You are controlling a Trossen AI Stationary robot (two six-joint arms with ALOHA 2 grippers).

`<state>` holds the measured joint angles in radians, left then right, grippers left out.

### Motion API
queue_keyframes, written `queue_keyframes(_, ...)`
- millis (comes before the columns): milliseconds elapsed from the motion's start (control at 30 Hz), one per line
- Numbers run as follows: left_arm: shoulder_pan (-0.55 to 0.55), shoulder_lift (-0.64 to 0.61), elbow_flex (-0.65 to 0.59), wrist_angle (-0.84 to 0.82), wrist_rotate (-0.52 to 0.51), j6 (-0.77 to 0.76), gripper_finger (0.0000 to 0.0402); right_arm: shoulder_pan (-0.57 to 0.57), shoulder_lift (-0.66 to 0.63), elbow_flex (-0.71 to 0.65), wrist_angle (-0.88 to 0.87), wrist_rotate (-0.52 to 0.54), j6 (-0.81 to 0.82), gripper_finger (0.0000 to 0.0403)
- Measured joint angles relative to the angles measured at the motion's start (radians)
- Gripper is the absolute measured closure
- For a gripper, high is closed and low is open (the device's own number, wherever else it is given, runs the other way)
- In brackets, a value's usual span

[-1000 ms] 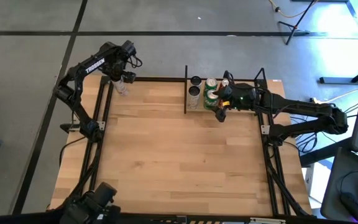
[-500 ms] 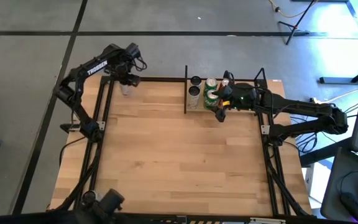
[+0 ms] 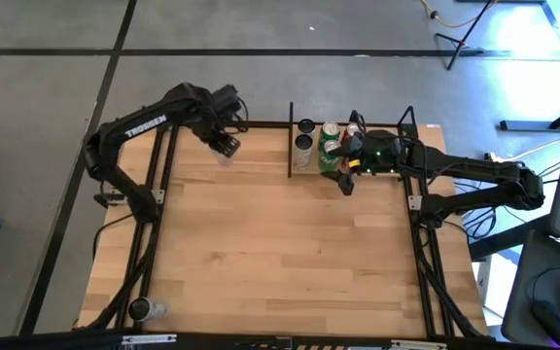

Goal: Place canned beverage on shelf
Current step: Put the top white-pink soda can on the shelf

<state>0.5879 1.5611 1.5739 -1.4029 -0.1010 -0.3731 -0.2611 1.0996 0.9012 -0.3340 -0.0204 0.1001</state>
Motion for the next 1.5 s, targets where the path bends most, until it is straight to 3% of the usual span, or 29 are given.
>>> queue_keyframes(133,-0.161,-0.026,0.049,0.02,0.004,0.011,0.0178,0.0,0.0,0.0,0.002,-0.014,0.0,0.0059)
queue_keyframes(333,-0.404,-0.033,0.057,0.115,0.025,0.012,0.0177,0.018,0.034,0.0,0.031,-0.117,0.008,0.0061)
queue_keyframes(500,-0.542,-0.027,0.058,0.245,0.01,-0.013,0.0176,0.114,0.095,0.0,0.053,-0.123,0.034,0.0103)
queue_keyframes(733,-0.623,-0.026,0.058,0.297,-0.001,-0.031,0.0176,0.26,0.203,0.0,0.092,-0.052,0.091,0.0228)
queue_keyframes(1067,-0.753,0.023,0.043,0.347,0.006,-0.036,0.0176,0.429,0.373,0.0,0.438,-0.041,0.18,0.0383)
queue_keyframes(1167,-0.789,0.038,0.017,0.389,0.01,-0.037,0.0176,0.476,0.421,0.001,0.503,0.001,0.198,0.0399)
queue_keyframes(1500,-0.828,0.042,-0.003,0.485,0.006,-0.029,0.0175,0.573,0.575,0.002,0.587,0.129,0.294,0.0389)
